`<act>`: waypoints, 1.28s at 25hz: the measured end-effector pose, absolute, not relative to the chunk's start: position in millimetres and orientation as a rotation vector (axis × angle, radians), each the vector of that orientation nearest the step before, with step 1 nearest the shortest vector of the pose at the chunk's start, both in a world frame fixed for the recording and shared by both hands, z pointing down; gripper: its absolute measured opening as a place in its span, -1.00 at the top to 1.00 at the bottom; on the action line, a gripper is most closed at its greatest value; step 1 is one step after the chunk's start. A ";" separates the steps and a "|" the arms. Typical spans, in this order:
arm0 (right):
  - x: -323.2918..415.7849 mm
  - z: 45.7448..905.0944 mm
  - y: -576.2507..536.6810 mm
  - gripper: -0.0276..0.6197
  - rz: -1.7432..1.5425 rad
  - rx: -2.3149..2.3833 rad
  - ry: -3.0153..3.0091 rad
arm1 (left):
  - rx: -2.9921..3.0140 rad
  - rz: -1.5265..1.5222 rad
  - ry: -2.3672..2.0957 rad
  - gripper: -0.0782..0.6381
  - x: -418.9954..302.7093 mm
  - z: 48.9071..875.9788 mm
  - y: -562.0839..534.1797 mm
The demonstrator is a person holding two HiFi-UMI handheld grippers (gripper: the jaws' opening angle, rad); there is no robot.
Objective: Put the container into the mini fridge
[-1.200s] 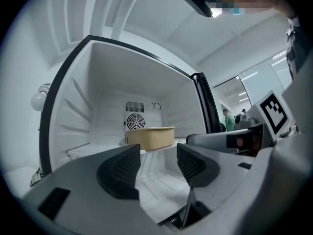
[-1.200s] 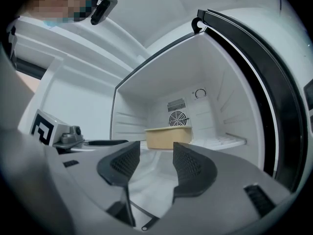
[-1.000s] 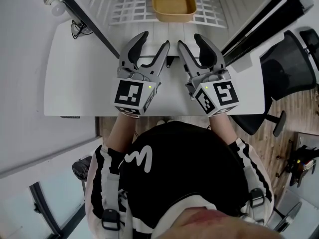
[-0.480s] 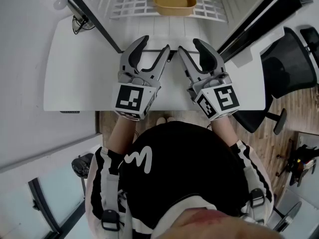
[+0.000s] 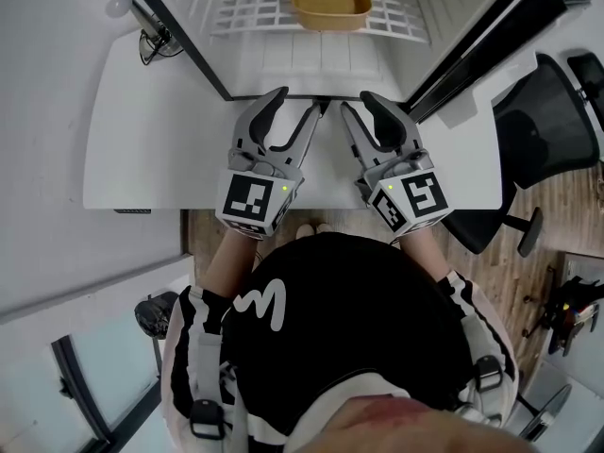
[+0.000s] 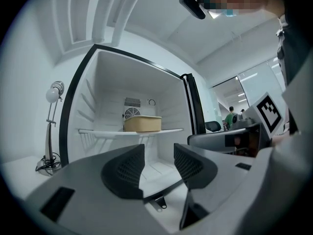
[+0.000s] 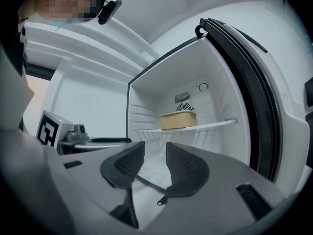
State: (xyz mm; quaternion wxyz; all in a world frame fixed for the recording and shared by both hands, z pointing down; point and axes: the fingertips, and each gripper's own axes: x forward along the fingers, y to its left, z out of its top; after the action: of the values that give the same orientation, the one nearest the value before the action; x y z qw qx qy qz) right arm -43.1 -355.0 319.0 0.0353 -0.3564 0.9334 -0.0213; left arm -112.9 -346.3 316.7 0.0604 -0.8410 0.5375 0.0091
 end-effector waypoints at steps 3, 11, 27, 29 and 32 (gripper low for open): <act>-43.2 326.7 -350.0 0.51 -0.081 -1.083 2.875 | -2.555 0.023 1.629 0.26 -112.6 325.4 -340.6; -44.7 345.9 -338.6 0.71 -0.135 -1.070 2.903 | -2.584 0.006 1.670 0.38 -115.9 348.0 -328.2; -44.9 355.2 -329.5 0.83 -0.169 -1.077 2.902 | -2.564 -0.020 1.726 0.65 -122.3 361.1 -319.5; -43.9 355.9 -328.8 0.85 -0.167 -1.085 2.898 | -2.565 -0.014 1.727 0.68 -122.2 360.7 -318.2; -42.9 356.9 -327.5 0.88 -0.166 -1.092 2.895 | -2.568 -0.010 1.727 0.70 -122.3 360.9 -316.2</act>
State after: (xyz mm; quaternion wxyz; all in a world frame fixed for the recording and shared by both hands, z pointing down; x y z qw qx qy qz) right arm -42.9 -327.5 356.9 0.0214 -0.3524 0.9341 -0.0535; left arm -122.3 -316.2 360.9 0.0236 -0.8295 0.5580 -0.0031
